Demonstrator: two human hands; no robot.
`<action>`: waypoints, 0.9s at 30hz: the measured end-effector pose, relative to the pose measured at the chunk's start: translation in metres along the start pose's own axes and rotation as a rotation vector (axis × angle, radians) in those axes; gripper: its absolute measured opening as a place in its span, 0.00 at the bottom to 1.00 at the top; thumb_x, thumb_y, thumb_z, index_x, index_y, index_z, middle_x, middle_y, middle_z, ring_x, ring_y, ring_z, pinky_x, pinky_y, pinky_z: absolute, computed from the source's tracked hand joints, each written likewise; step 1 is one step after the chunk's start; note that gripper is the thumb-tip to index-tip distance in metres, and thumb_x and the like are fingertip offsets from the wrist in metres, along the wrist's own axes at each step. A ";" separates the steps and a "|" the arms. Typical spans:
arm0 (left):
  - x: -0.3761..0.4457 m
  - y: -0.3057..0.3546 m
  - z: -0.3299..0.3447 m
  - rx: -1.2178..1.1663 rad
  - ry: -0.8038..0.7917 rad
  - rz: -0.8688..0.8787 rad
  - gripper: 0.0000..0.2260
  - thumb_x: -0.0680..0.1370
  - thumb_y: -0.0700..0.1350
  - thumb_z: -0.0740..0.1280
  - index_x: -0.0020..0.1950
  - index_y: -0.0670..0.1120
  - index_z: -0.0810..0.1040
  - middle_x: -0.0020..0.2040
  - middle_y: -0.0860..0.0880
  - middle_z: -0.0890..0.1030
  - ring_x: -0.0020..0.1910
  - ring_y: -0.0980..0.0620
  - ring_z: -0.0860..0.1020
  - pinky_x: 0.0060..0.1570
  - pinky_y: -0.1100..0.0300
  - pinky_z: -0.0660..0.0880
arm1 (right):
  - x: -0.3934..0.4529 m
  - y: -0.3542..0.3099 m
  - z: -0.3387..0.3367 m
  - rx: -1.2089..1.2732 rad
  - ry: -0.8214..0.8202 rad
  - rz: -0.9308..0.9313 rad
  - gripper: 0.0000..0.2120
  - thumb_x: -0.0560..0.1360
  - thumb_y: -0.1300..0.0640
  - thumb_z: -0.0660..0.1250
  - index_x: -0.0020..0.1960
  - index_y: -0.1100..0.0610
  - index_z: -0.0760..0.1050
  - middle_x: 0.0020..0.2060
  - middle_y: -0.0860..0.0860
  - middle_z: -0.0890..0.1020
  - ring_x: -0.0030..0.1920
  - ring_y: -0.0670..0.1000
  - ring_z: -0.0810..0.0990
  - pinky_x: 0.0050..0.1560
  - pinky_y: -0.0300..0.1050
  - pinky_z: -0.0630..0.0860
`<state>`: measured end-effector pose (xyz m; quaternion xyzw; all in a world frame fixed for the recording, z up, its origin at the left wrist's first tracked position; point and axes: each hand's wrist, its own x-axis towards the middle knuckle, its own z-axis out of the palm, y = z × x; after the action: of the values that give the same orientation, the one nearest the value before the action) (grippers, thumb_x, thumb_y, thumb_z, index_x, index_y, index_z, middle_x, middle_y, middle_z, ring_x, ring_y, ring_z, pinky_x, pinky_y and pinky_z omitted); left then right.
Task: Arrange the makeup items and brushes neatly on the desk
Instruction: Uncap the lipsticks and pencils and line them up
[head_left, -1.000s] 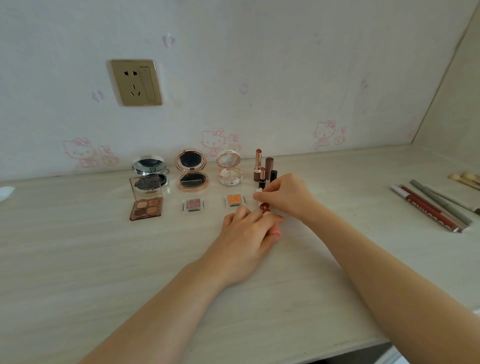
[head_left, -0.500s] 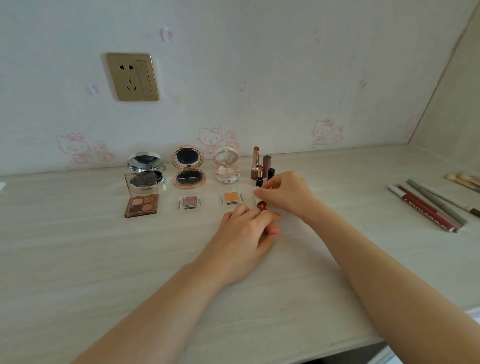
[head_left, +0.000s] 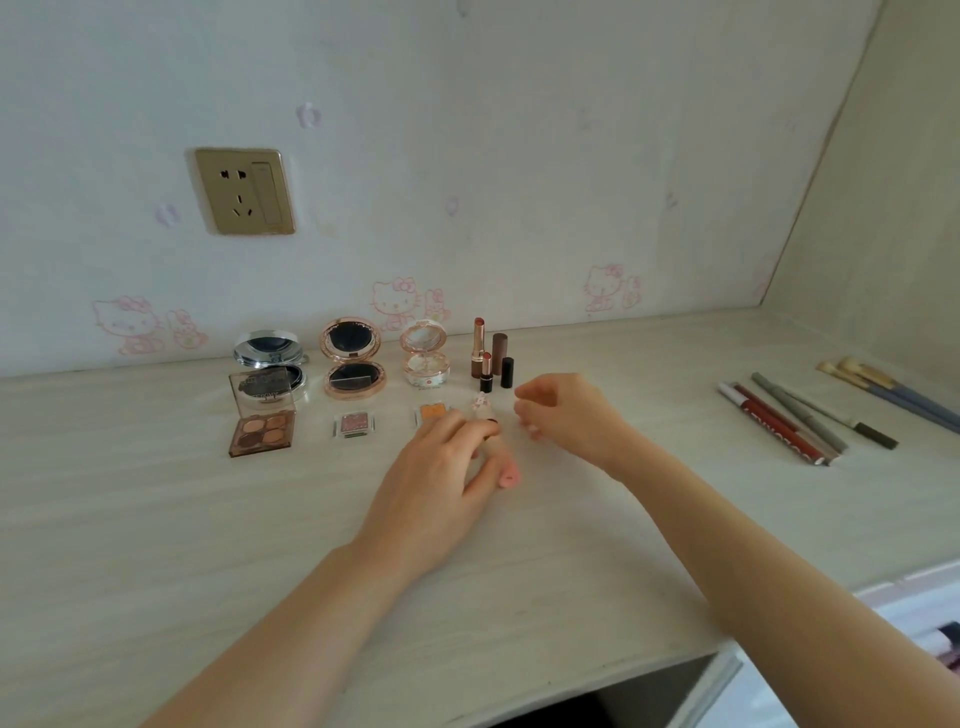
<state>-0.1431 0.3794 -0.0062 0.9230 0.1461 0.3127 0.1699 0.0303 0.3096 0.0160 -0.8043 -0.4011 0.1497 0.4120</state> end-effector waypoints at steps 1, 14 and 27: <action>0.000 0.002 -0.001 0.009 0.008 -0.005 0.13 0.78 0.50 0.62 0.61 0.50 0.76 0.46 0.62 0.65 0.51 0.58 0.70 0.50 0.60 0.70 | -0.006 0.001 -0.005 -0.055 -0.001 -0.018 0.15 0.76 0.54 0.65 0.62 0.56 0.76 0.52 0.51 0.82 0.48 0.50 0.81 0.56 0.45 0.77; 0.033 0.058 0.019 0.097 -0.031 0.200 0.09 0.79 0.44 0.63 0.57 0.47 0.79 0.52 0.54 0.77 0.56 0.55 0.73 0.47 0.61 0.72 | -0.085 0.048 -0.104 -0.627 0.078 -0.045 0.17 0.79 0.51 0.60 0.66 0.54 0.71 0.62 0.50 0.77 0.60 0.51 0.76 0.59 0.44 0.74; 0.095 0.132 0.120 -0.180 -0.237 0.128 0.08 0.79 0.43 0.62 0.54 0.48 0.79 0.52 0.54 0.80 0.56 0.55 0.73 0.56 0.57 0.72 | -0.121 0.116 -0.188 -0.693 0.212 0.055 0.13 0.79 0.53 0.61 0.61 0.55 0.76 0.56 0.52 0.79 0.55 0.52 0.78 0.54 0.45 0.76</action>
<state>0.0263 0.2696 0.0081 0.9419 0.0371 0.2237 0.2478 0.1218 0.0752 0.0298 -0.9178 -0.3612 -0.0681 0.1502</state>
